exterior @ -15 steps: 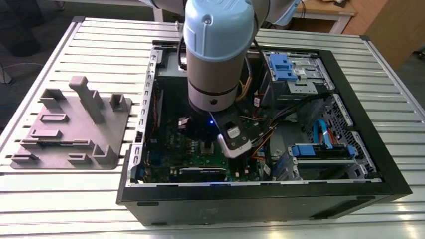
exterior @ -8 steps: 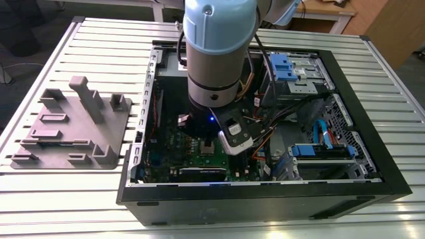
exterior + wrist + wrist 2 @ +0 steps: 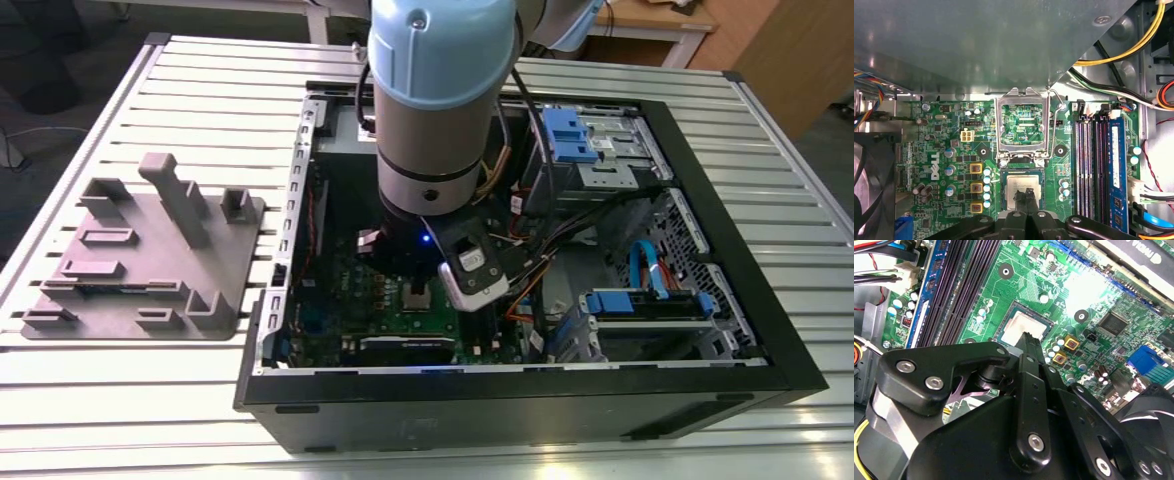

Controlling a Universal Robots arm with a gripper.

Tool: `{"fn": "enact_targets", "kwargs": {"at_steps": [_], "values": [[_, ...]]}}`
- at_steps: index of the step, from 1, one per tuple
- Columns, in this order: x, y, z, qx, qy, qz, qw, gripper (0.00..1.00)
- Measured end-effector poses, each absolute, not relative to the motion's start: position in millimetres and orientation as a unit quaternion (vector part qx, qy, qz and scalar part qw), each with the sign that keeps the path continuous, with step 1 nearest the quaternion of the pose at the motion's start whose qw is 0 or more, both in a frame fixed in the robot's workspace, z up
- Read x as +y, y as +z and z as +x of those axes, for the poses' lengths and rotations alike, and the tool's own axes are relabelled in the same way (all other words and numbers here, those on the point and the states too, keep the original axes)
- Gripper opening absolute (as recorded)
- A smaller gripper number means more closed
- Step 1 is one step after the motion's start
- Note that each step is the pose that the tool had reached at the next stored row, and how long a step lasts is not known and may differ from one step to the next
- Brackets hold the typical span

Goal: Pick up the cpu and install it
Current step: 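Close the cpu cover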

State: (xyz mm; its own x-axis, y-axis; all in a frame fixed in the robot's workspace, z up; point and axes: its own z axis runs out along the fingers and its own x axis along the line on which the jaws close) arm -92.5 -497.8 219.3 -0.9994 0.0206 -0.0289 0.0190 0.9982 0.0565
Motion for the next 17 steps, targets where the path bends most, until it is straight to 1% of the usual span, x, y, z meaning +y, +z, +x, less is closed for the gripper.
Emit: {"fn": "enact_targets", "kwargs": {"at_steps": [4,17], "values": [[-497.8,219.9,-92.5,0.999,0.028,0.01,0.015,0.11],[-497.8,236.4,-92.4,0.999,0.028,0.01,0.015,0.11]]}}
